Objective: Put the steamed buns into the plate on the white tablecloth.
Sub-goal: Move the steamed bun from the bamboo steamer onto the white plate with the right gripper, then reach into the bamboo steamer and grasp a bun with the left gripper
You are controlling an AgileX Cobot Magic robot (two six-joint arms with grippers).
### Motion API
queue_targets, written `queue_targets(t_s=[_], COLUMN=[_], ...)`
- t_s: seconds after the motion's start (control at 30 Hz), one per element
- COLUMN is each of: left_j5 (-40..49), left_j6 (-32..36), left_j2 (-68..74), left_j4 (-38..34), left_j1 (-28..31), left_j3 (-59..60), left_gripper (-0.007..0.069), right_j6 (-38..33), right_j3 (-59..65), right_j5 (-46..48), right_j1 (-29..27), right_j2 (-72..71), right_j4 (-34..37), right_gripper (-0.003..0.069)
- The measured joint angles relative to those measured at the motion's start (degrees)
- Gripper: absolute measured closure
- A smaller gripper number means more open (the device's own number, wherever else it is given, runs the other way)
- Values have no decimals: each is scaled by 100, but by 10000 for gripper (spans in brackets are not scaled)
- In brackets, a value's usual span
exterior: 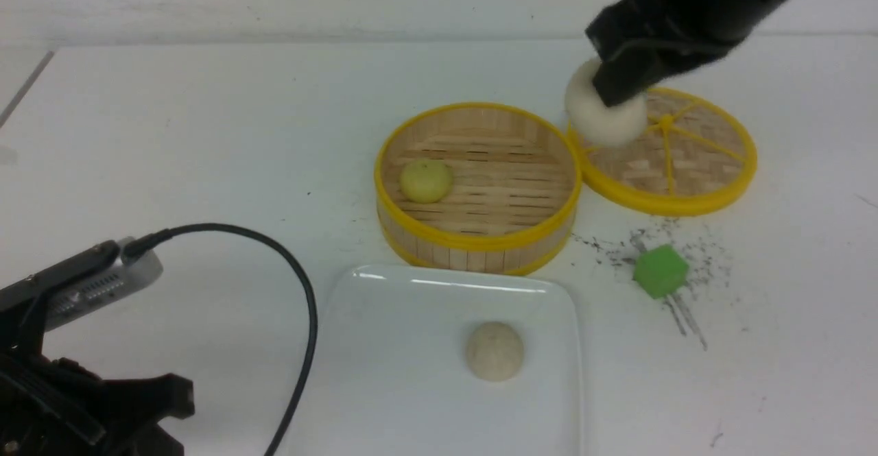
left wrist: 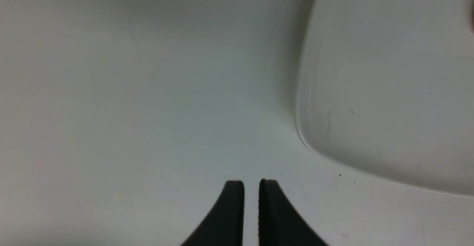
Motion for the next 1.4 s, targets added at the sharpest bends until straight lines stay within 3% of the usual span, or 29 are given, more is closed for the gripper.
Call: queue_targets(t_s=[0.13, 0.4, 0.57, 0.6, 0.63, 0.67, 0.83, 0.97, 1.07, 1.23, 1.3, 1.4], left_j5=[-44, -198, -198, -198, -198, -198, -140, 183, 468, 656, 696, 752], left_j6=[0, 0, 0, 0, 0, 0, -5, -5, -10, -21, -21, -21], left_j2=[0, 0, 0, 0, 0, 0, 0, 0, 0, 5, 49, 272], left_j4=[5, 78, 220, 221, 238, 238, 234, 234, 232, 190, 135, -8], left_j1=[0, 0, 0, 0, 0, 0, 0, 0, 0, 0, 0, 0], left_j3=[0, 0, 0, 0, 0, 0, -11, -220, -634, -1331, -1599, -1998], left_gripper=[533, 522, 517, 517, 513, 511, 500, 497, 494, 470, 454, 418], right_j6=[-6, -22, -22, -22, -16, -5, -4, -4, 2, 303, 495, 851], right_j3=[1581, 3613, 3850, 3850, 3850, 3850, 3649, 3224, 2858, 2756, 2756, 2804], right_j5=[-119, -2500, -3324, -3334, -3350, -3338, -2979, -2565, -2131, -1437, -1071, -569], right_j1=[472, 1564, 1722, 1722, 1722, 1722, 1722, 1722, 1722, 1722, 1722, 1722], right_j2=[-465, -152, 413, 413, 561, 599, 490, 56, -555, -1602, -1944, -2612], right_j4=[453, 521, 454, 460, 528, 574, 649, 473, 12, -746, -1076, -1655], right_gripper=[636, 574, 399, 399, 319, 282, 192, 229, 337, 582, 650, 675])
